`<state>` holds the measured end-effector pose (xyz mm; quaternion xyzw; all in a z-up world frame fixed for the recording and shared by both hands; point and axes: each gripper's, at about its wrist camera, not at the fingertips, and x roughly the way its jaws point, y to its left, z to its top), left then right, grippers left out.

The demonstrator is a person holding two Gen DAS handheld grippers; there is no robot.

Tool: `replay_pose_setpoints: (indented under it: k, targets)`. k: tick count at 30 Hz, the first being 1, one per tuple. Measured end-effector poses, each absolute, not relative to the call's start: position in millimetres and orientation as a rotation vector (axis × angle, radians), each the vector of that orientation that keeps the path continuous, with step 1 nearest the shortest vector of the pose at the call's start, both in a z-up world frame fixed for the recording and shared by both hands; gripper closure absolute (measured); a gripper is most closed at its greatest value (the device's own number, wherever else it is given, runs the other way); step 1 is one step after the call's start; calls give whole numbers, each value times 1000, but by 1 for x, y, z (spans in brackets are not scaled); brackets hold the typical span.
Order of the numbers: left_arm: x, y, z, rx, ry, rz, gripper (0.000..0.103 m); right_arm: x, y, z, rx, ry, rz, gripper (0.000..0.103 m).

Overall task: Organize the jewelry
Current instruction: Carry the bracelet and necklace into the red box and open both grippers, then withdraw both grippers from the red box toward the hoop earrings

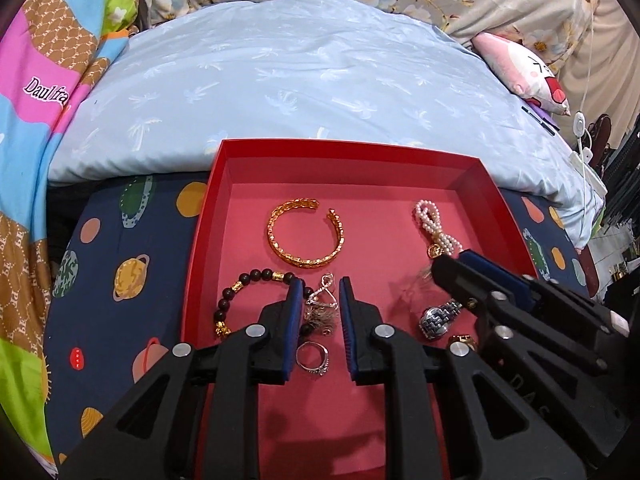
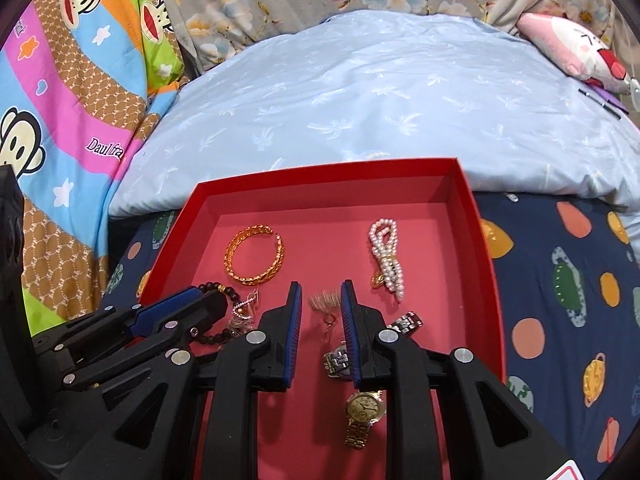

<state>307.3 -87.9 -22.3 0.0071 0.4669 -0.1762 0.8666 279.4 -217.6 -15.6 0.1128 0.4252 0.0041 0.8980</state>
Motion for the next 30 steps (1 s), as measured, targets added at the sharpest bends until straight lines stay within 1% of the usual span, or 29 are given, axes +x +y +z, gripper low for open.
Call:
replay_pose_setpoints:
  k: [1,3,8,13,19,25,30]
  targets:
    - [307,-88,-21,12,978,-371,84,277,-217,-13,222,874,4,82]
    - [303,-85,-16,9,966,-360,75,273,-217,-7,222,862,0,80]
    - [286,-68,7,-15,925,-352,68,240,-228,23,267,809,-9,73]
    - [254,-40,25,-26,906,-343,67,192,-236,37,273,805,-41,71]
    - [202,-16,28,-9,923,-334,67,127,-238,32,293,829,-87,71]
    - [156,-4,21,15,950,-343,67,73,-232,19,298,876,-97,70]
    - [120,8,4,11,1001,-338,66,38,-223,5,298,918,-101,70]
